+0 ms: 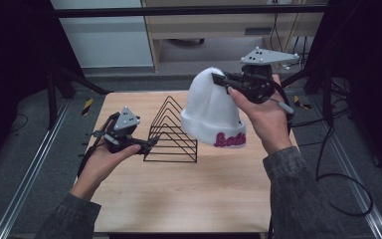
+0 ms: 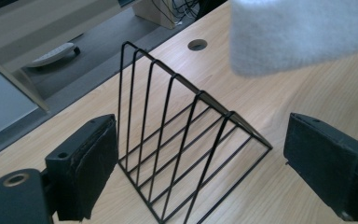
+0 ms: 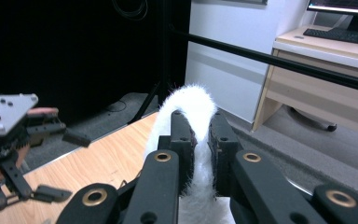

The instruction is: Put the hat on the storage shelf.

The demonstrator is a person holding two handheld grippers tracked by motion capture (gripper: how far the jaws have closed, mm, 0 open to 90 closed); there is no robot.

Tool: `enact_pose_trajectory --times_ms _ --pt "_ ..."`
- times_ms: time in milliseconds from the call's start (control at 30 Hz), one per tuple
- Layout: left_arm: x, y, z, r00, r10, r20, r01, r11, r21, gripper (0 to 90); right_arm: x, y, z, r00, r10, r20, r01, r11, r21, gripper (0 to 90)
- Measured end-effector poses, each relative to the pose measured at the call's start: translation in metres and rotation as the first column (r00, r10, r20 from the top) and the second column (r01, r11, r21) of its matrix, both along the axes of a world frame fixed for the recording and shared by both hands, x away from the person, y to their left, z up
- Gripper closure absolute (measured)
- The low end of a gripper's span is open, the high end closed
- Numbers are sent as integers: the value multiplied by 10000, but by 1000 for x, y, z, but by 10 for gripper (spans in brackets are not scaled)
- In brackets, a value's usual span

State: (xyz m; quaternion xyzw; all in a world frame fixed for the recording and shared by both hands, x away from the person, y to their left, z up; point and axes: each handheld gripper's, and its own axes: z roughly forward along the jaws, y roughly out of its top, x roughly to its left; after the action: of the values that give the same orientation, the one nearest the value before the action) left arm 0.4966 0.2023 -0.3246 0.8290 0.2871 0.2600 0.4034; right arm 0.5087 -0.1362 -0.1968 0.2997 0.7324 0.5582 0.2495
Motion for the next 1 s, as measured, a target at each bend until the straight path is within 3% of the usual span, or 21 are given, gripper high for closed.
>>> enact_pose_trajectory --times_ms 133,167,267,833,1000 --pt "1 -4 1 10000 -72 66 72 10000 -30 102 1 1 8 10000 5 93 -6 10000 15 835" --pt "2 -4 2 10000 -7 76 9 9997 -255 105 1 2 11 9999 24 168 -24 10000 20 835" --pt "3 -5 4 10000 -34 25 36 9991 -412 109 1 5 14 9998 27 179 -27 10000 -16 835" --pt "8 -1 8 9998 -179 -4 179 9990 -413 108 4 28 29 9986 263 460 -262 9997 -19 835" --pt "12 0 12 9998 -177 -69 172 9974 -694 119 7 35 36 9979 373 528 -372 9993 -13 835"
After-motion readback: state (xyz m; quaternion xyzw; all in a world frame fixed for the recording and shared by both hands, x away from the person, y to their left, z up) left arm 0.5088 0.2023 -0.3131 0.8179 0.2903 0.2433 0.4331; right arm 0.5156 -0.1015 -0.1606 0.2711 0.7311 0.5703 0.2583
